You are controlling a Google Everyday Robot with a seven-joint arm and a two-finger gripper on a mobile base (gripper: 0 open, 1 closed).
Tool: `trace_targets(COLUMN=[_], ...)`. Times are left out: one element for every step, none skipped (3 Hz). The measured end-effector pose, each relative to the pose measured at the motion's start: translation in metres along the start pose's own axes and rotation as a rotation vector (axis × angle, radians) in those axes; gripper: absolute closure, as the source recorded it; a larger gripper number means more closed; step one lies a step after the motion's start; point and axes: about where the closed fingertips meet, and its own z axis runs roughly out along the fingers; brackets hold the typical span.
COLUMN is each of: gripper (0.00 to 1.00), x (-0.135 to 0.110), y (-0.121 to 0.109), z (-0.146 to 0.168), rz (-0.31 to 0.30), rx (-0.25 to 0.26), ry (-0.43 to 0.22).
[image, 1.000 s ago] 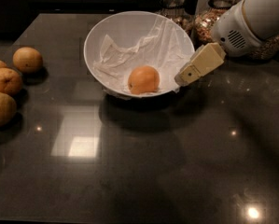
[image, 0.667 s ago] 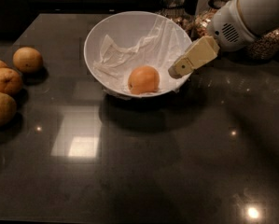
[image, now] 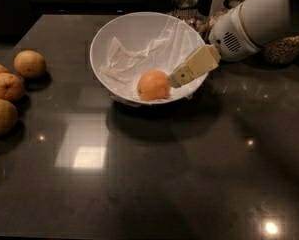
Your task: Pick orange from white bowl
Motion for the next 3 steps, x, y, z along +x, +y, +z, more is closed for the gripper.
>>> trace_targets(gripper=[0.0, 0.0, 0.0], x=[-0.0247, -0.0251, -0.0233], y=[0.0554, 0.0561, 0.0577], z=[0.0341, 0.0349, 0.0401], rz=[-0.021, -0.021, -0.001], rx=[-0.042, -0.042, -0.056], ry=[-0.056, -0.058, -0.067])
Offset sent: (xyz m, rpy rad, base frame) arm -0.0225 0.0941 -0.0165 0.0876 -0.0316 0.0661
